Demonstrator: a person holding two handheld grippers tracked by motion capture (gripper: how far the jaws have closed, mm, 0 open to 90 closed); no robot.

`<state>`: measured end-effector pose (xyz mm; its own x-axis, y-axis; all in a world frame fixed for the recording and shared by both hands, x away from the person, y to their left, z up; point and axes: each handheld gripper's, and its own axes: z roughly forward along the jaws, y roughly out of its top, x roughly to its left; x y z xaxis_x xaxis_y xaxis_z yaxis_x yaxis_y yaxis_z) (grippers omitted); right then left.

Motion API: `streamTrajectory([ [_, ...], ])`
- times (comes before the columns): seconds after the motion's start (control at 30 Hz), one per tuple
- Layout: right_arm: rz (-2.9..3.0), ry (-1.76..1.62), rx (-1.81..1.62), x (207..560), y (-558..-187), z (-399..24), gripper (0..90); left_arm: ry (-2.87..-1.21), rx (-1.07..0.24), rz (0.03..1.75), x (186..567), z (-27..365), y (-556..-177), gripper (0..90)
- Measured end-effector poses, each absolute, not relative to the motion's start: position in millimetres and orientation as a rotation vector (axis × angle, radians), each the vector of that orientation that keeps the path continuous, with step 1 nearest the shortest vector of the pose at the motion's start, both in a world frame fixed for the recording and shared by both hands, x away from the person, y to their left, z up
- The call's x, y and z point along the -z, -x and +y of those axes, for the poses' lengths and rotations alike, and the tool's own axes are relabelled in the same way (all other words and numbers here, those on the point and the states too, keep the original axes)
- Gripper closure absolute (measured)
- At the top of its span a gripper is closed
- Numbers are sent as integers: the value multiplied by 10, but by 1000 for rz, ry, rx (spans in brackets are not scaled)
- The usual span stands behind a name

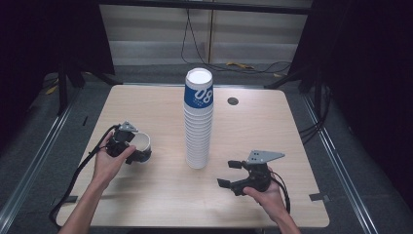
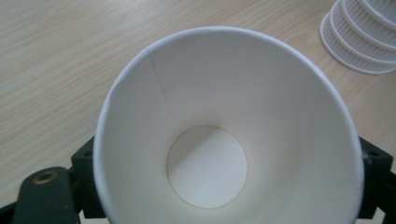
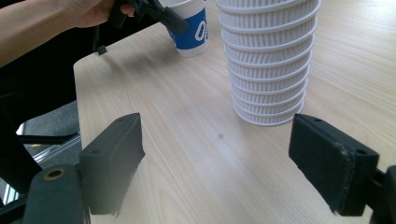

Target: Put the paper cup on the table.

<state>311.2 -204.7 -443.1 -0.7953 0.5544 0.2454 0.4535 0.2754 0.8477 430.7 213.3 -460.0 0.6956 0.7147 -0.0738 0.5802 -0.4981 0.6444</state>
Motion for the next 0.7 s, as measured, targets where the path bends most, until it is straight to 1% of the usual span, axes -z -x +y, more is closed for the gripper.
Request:
streamTrajectory([
  [0.13,2424,-960,-1563,4426,-3106,-2051,178,-2267,-307,974,4664,2146,-4262,162],
  [0.2,2426,-965,-1560,4426,-3102,-2054,178,-2276,-306,977,4692,2160,-4247,162],
  [0.47,2408,-976,-1554,4419,-3101,-2074,174,-2227,-284,1013,4731,2333,-4172,165],
  [0.57,2393,-985,-1544,4420,-3107,-2086,170,-2223,-300,1003,4734,2366,-4124,164],
  [0.63,2380,-996,-1540,4421,-3107,-2095,170,-2211,-277,995,4750,2386,-4088,165],
  [0.7,2366,-1009,-1530,4424,-3108,-2103,170,-2218,-303,991,4742,2412,-4053,166],
])
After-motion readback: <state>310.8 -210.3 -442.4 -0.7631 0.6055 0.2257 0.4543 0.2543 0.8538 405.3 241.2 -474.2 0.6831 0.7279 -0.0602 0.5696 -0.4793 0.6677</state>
